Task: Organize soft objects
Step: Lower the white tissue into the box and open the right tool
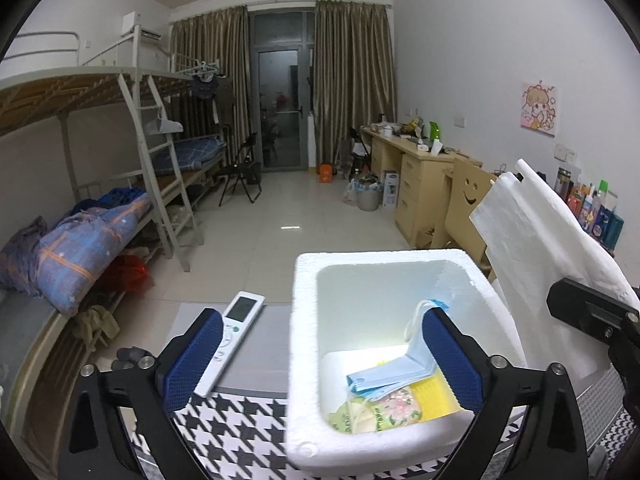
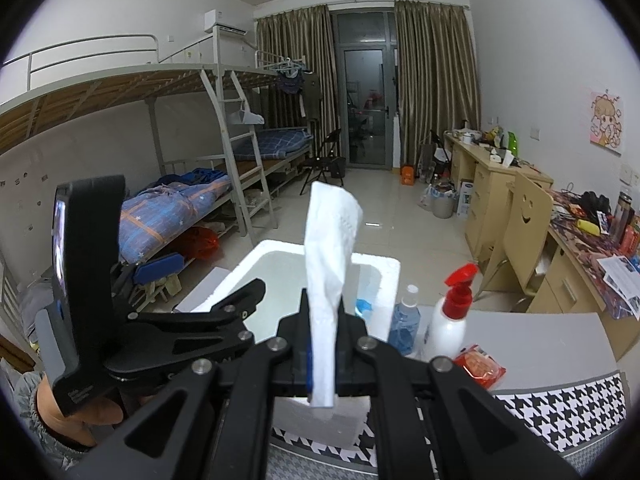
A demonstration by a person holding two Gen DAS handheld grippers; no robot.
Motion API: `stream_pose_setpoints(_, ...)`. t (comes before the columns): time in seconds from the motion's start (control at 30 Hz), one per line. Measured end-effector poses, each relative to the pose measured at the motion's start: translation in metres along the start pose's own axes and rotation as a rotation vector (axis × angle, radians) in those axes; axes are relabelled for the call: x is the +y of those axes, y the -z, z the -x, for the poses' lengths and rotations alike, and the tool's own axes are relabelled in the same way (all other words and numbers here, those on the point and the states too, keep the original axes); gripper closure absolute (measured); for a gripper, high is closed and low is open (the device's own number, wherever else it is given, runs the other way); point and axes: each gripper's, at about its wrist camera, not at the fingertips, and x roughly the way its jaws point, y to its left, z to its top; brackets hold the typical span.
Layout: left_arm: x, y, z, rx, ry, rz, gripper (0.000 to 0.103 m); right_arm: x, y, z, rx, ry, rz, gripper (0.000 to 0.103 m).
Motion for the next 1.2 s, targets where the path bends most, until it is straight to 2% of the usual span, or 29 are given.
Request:
stream_pose_setpoints(0.63, 0.036, 0.006, 0.018, -0.021, -0.043, 0.046, 0.001, 0.014, -0.006, -0.026, 0.027, -0.05, 0.011, 0.094)
stream_pose_setpoints(0.93, 0.052, 0.014, 0.021, -0.02, -0.061, 0.069, 0.001, 0.018, -0.003, -0.048, 0.082, -0.047, 0.003, 0.093)
stream_pose_setpoints(0.97, 0.053, 0.015, 0.022, -0.02, -0.063, 0.073, 0.001, 0.019, -0.003, -0.049, 0.089, -0.049, 0.004, 0.091)
stream_pose_setpoints(1.0, 0.055, 0.015, 0.022, -0.02, -0.063, 0.078, 0.001, 0.019, -0.003, -0.053, 0.105, -0.052, 0.005, 0.083)
stream_pose_setpoints(1.03, 0.056, 0.016, 0.023, -0.02, -0.064, 0.082, 0.001, 0.019, -0.002, -0.054, 0.112, -0.052, 0.003, 0.071)
stream_pose_setpoints(1.07, 0.058, 0.017, 0.025, -0.021, -0.065, 0.085, 0.001, 0.02, -0.002, -0.055, 0.117, -0.048, 0.0, 0.064)
stream_pose_setpoints(1.1, 0.06, 0.018, 0.025, -0.023, -0.067, 0.087, 0.001, 0.019, -0.002, -0.056, 0.119, -0.044, -0.004, 0.049)
stream_pose_setpoints(1.17, 0.062, 0.019, 0.026, -0.023, -0.069, 0.09, 0.001, 0.018, -0.002, -0.056, 0.112, -0.036, -0.015, 0.036)
stream_pose_setpoints(1.2, 0.063, 0.019, 0.026, -0.022, -0.07, 0.093, 0.001, 0.017, -0.002, -0.056, 0.112, -0.036, -0.016, 0.036)
